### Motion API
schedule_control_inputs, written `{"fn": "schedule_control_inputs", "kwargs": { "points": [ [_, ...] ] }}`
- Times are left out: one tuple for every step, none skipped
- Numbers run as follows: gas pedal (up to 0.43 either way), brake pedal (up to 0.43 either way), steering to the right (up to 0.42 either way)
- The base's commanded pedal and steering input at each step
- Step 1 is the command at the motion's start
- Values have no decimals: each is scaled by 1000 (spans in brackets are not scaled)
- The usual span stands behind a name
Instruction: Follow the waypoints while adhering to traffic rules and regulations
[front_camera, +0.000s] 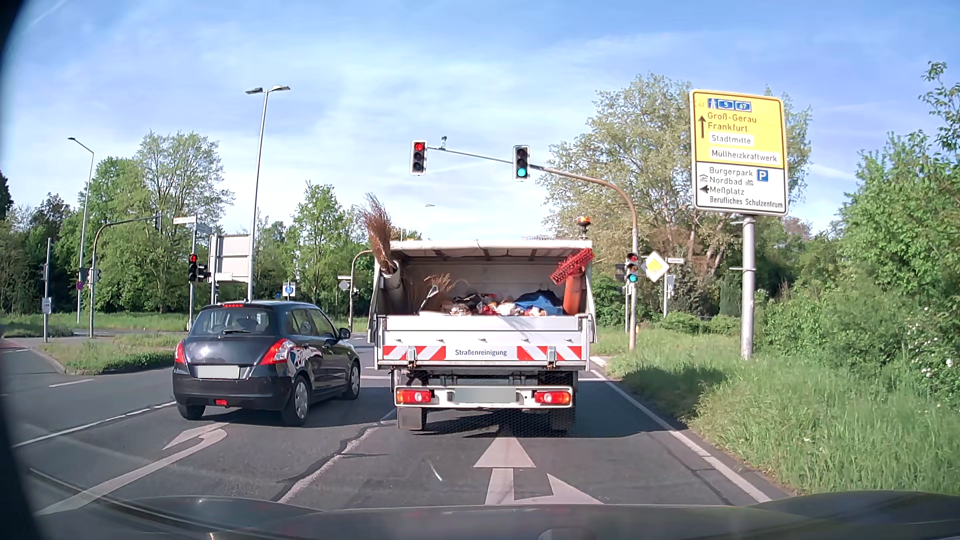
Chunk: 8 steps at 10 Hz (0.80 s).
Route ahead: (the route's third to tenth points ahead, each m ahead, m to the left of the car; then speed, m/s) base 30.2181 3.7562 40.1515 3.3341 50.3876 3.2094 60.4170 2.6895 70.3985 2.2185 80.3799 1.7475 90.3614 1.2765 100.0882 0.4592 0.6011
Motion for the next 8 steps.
{"fn": "schedule_control_inputs", "kwargs": {
  "points": [
    [0, 0, -4],
    [0, 0, -4],
    [0, 0, -4],
    [0, 0, -4],
    [0, 0, -4],
    [0, 0, -4],
    [0, 0, -4],
    [0, 0, -4]
  ]
}}
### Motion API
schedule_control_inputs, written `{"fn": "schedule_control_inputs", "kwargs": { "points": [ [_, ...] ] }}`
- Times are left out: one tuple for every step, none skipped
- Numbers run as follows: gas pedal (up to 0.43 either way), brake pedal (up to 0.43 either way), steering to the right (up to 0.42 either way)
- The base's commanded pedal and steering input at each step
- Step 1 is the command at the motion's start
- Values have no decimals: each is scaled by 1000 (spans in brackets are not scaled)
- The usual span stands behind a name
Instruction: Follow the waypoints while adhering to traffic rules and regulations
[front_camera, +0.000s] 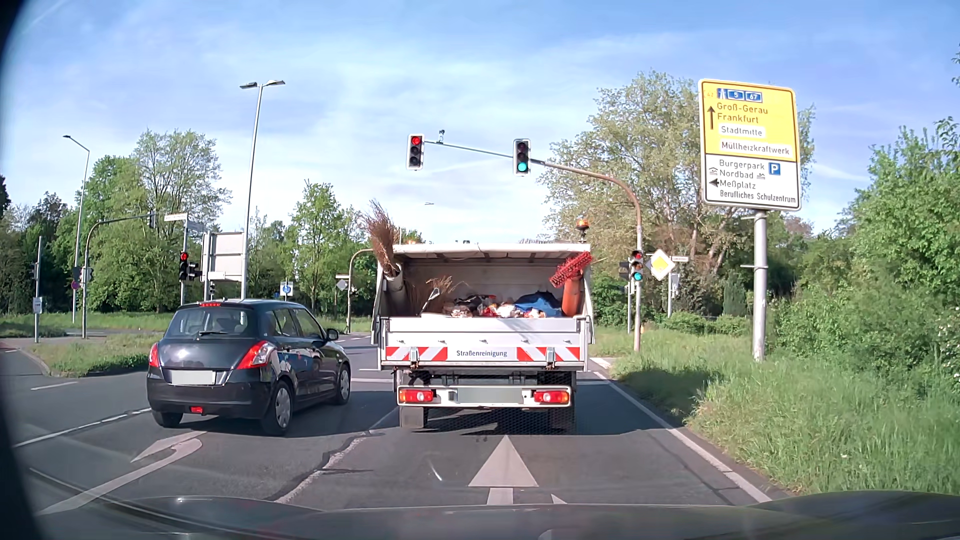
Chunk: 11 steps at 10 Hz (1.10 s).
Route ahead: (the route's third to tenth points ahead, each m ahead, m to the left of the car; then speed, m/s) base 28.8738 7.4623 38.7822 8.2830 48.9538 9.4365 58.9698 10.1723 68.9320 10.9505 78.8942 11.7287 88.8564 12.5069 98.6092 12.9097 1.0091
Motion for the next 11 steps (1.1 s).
{"fn": "schedule_control_inputs", "kwargs": {
  "points": [
    [47, 0, -4],
    [79, 0, -4],
    [98, 0, -4],
    [130, 0, -4],
    [169, 0, -4],
    [177, 0, -4],
    [209, 0, -4],
    [220, 0, -4],
    [228, 0, -4],
    [248, 0, -4],
    [260, 0, -4]
  ]
}}
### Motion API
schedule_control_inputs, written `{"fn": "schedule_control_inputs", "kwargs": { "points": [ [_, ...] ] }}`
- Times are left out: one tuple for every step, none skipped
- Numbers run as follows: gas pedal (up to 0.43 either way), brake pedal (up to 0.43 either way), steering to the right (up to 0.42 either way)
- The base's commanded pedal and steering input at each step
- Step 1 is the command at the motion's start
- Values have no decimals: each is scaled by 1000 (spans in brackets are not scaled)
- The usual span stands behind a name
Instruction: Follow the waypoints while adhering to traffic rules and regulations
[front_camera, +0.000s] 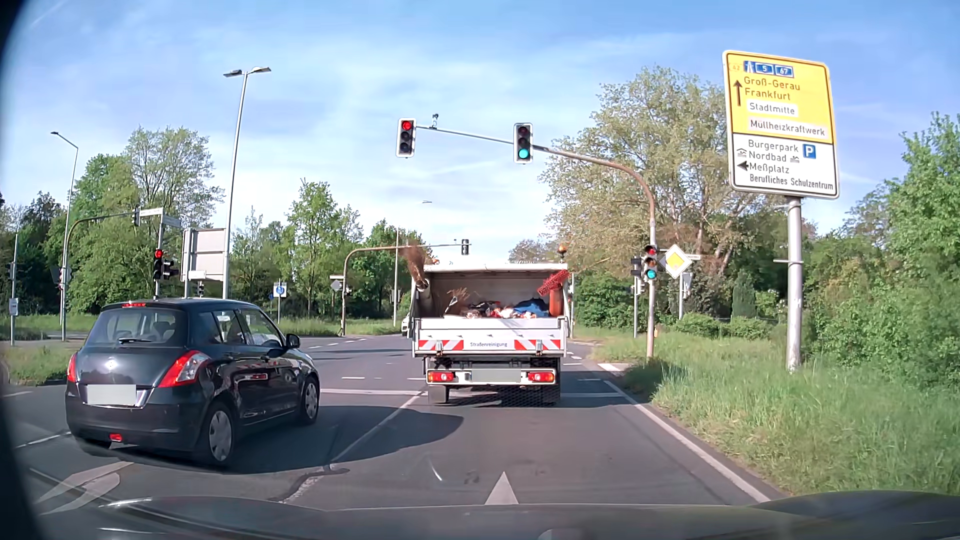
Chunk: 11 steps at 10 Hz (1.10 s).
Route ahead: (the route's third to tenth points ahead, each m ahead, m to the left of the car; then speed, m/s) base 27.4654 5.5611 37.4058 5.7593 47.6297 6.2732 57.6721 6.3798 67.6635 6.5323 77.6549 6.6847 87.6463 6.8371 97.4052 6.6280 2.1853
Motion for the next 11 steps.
{"fn": "schedule_control_inputs", "kwargs": {
  "points": [
    [268, 0, -4],
    [280, 0, -4],
    [287, 0, -4],
    [287, 0, -4],
    [299, 0, -4],
    [299, 0, -4],
    [311, 0, -4],
    [311, 0, -4],
    [319, 0, -4],
    [319, 0, -4],
    [319, 0, -4]
  ]
}}
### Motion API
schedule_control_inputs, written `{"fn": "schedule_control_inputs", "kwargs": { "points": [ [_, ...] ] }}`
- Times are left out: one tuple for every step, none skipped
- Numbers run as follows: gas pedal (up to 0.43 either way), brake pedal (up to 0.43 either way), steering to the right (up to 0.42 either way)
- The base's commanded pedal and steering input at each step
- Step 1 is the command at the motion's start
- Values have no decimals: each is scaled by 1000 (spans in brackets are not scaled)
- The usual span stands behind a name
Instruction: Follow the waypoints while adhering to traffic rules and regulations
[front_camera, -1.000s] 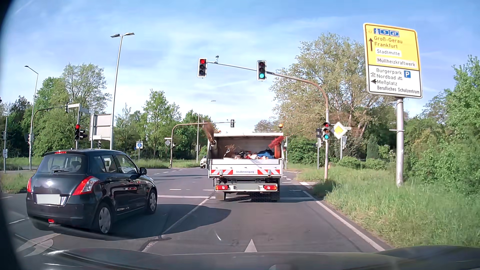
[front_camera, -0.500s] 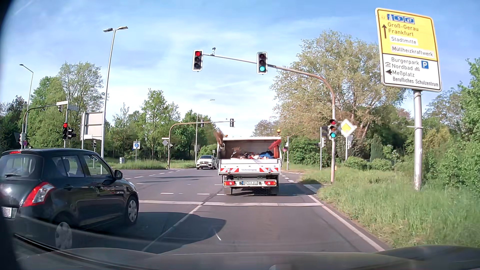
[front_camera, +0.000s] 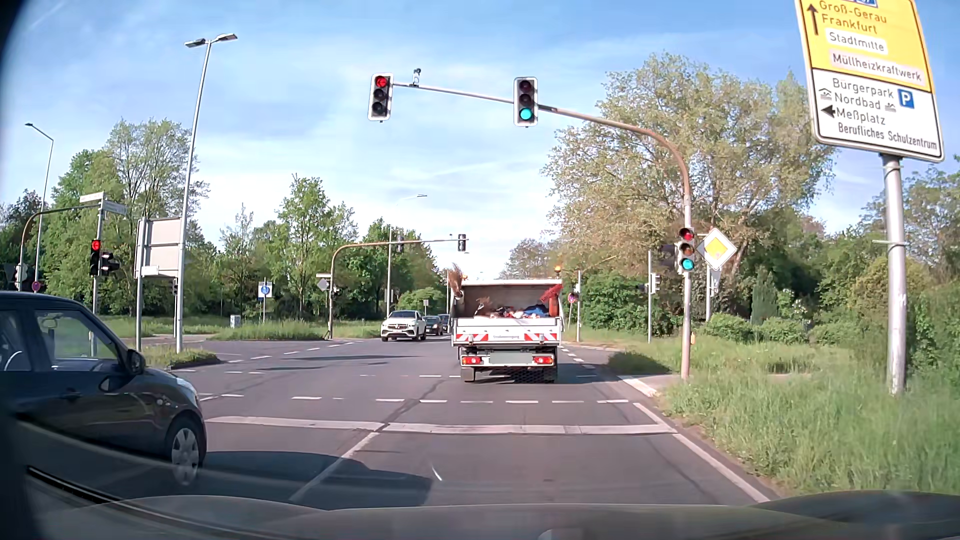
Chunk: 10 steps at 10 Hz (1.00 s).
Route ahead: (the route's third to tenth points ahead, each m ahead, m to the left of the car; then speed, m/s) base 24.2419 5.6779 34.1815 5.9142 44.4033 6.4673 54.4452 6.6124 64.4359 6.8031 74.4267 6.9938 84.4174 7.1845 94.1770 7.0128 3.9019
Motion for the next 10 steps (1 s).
{"fn": "schedule_control_inputs", "kwargs": {
  "points": [
    [319, 0, -4],
    [319, 0, -4],
    [331, 0, -4],
    [331, 0, -4],
    [331, 0, -4],
    [331, 0, -4],
    [331, 0, -4],
    [331, 0, -4],
    [331, 0, -4],
    [331, 0, -4]
  ]
}}
